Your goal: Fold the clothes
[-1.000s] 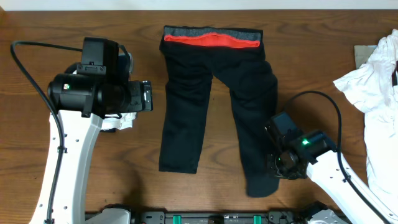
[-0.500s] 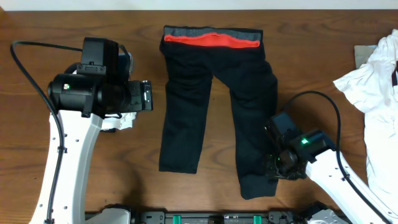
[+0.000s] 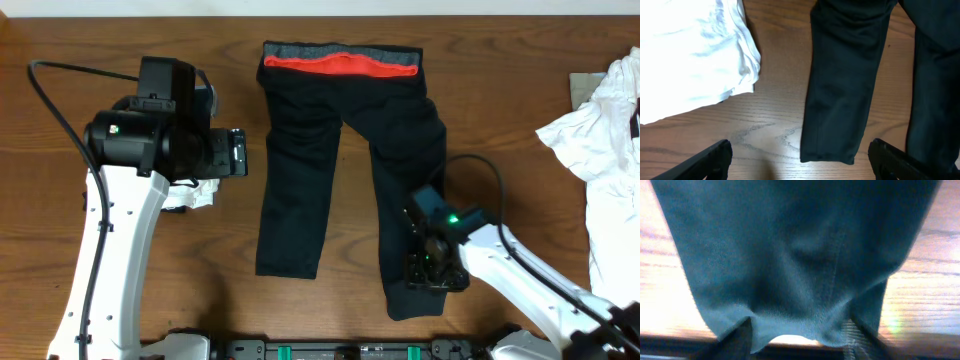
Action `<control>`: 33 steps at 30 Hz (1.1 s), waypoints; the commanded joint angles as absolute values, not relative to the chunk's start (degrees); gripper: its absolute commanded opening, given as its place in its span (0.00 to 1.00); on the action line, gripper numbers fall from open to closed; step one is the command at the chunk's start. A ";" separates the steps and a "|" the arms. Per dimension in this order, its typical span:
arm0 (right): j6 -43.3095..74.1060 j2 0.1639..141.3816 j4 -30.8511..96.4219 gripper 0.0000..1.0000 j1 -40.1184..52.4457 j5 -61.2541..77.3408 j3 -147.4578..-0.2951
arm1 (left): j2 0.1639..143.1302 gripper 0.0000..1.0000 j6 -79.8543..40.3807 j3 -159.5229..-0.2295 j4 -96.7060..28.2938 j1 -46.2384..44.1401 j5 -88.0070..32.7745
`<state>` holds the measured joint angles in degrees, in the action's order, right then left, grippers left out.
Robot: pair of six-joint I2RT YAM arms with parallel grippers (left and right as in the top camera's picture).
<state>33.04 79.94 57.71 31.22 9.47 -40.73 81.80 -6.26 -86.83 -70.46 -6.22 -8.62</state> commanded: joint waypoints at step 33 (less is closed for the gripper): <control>35.31 64.29 74.15 0.01 21.08 3.49 -48.51 | 81.97 0.89 -6.26 -87.11 -68.90 -6.35 -8.34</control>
